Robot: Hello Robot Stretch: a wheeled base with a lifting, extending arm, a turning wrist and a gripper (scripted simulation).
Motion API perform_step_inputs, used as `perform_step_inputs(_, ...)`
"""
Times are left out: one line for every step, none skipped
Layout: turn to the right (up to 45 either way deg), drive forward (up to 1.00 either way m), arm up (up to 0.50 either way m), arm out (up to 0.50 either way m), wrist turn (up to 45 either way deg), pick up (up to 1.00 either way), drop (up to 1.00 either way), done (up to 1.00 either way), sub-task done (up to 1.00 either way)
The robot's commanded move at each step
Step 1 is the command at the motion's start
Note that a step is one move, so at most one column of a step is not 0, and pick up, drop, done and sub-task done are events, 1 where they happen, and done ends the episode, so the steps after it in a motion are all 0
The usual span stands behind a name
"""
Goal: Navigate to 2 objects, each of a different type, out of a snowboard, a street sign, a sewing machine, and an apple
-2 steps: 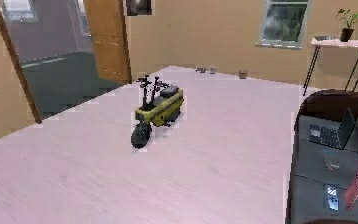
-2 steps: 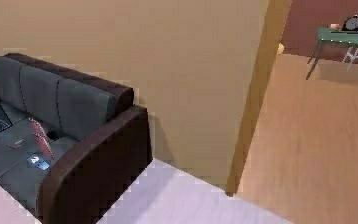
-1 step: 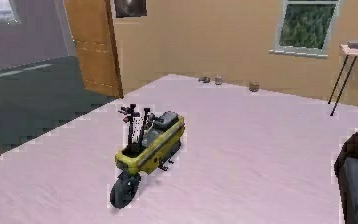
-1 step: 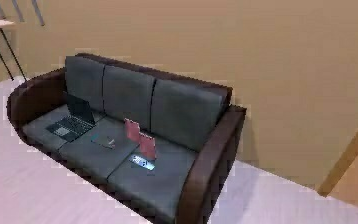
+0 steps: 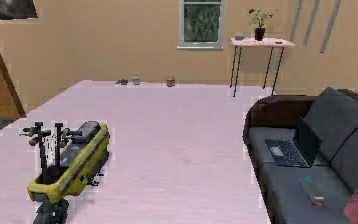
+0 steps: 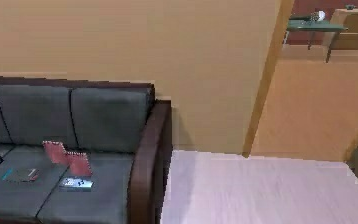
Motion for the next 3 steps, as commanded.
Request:
perform_step_inputs(0.0,1.0,0.0,0.0,0.0,0.0,0.0,0.0,0.0)
perform_step_inputs(0.0,1.0,0.0,0.0,0.0,0.0,0.0,0.0,0.0)
perform_step_inputs(0.0,0.2,0.0,0.0,0.0,0.0,0.0,0.0,0.0)
